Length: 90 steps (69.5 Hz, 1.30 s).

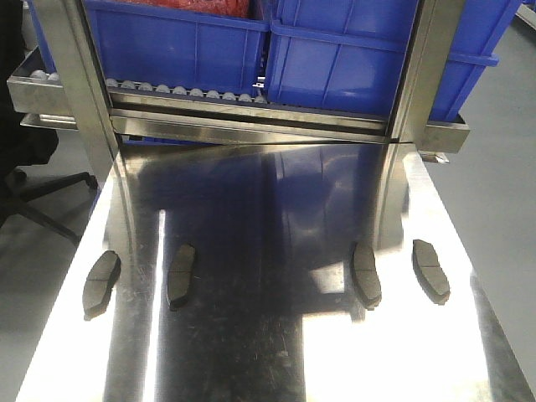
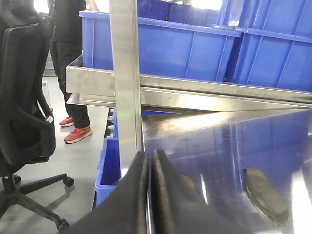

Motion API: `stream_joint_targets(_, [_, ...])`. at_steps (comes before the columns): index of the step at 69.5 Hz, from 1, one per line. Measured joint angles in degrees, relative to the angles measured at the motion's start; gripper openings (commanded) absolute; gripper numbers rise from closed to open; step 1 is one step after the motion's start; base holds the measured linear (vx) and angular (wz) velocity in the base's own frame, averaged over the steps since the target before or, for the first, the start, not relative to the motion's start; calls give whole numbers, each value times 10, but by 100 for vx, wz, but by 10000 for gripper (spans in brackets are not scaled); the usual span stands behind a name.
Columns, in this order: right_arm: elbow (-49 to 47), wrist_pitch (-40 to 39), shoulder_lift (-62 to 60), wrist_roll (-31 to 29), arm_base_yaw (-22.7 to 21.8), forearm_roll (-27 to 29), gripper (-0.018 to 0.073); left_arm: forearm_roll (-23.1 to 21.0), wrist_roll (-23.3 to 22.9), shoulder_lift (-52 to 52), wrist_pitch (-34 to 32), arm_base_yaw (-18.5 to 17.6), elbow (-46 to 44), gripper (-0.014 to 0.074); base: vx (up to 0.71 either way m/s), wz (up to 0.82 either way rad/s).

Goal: Move and align brake pads A on conveyor

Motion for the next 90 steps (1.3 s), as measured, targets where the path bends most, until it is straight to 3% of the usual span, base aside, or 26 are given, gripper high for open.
stream_joint_targets(79, [0, 0, 0, 0, 0, 0, -10, 0, 0, 0, 0, 0, 0, -6, 0, 0])
stream_joint_targets(90, [0, 0, 0, 0, 0, 0, -10, 0, 0, 0, -42, 0, 0, -6, 0, 0])
